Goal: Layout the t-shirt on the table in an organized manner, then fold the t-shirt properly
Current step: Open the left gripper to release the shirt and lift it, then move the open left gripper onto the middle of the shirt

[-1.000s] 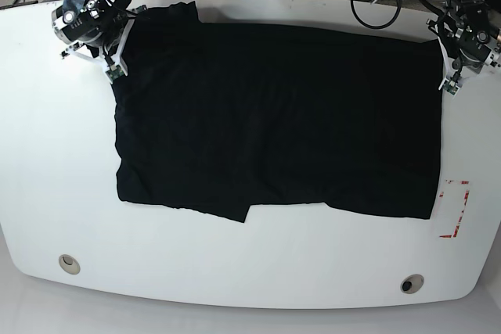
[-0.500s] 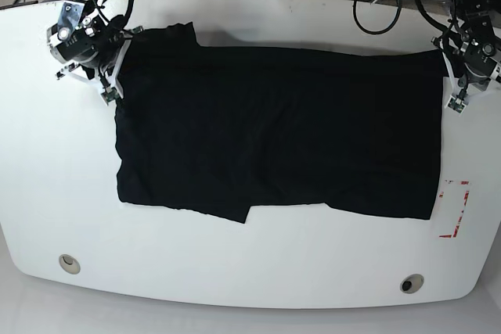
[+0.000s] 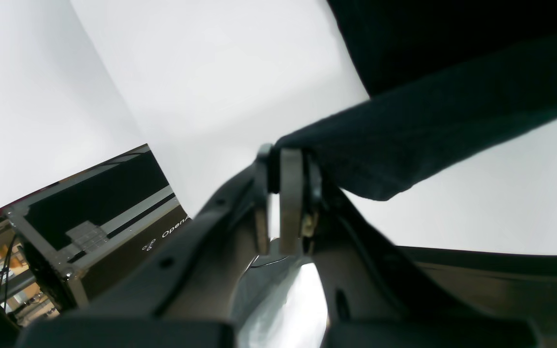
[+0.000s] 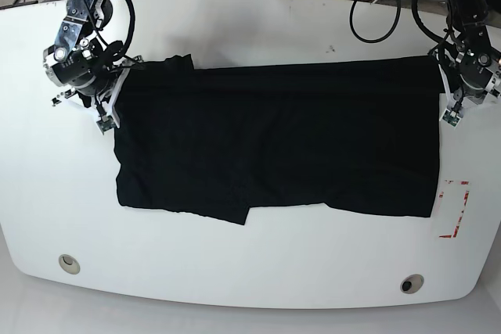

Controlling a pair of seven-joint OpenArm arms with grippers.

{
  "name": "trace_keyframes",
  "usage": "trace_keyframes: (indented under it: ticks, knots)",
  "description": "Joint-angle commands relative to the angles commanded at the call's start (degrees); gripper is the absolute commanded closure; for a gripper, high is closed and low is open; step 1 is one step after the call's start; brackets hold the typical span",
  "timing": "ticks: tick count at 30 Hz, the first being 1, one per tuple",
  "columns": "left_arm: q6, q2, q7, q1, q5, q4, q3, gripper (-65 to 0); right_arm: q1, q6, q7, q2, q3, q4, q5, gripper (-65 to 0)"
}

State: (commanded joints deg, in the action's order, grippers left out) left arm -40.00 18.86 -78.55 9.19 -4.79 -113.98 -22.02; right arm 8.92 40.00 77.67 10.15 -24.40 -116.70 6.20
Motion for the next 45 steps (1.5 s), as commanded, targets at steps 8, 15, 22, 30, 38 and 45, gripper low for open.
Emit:
trace_keyframes:
  ticks: [8,15,22,30,38,45]
  knots:
    - [0.0,1.6,0.0,-2.1,0.1,-0.1,0.2,-0.8,-2.2,0.0,0.0,0.1,-0.3,-0.2,-0.1,-0.2]
    - [0.0,1.5,-0.1,-12.8,0.0,-0.1,0.4,-0.8,-14.2,0.0,-0.1,2.5,-1.3,0.1,-0.1,-0.2]
    - [0.0,1.1,-0.2,-28.5,0.0,0.0,4.4,-0.8,-27.2,0.0,-0.1,3.9,-1.2,0.4,0.0,-0.5]
    - [0.0,-0.3,-1.5,-41.8,-0.1,1.1,9.0,-1.0,-33.7,0.0,0.0,5.6,-1.1,1.4,0.0,-0.5]
    - [0.0,-4.8,-1.5,-36.0,0.5,1.1,11.6,-14.6,-30.0,0.0,-0.1,5.5,-1.1,1.4,0.0,-0.5]
    - [0.0,-14.8,-1.5,-29.1,0.5,1.1,15.4,-27.9,-26.9,0.0,-0.4,4.6,-1.2,1.3,0.0,-0.5]
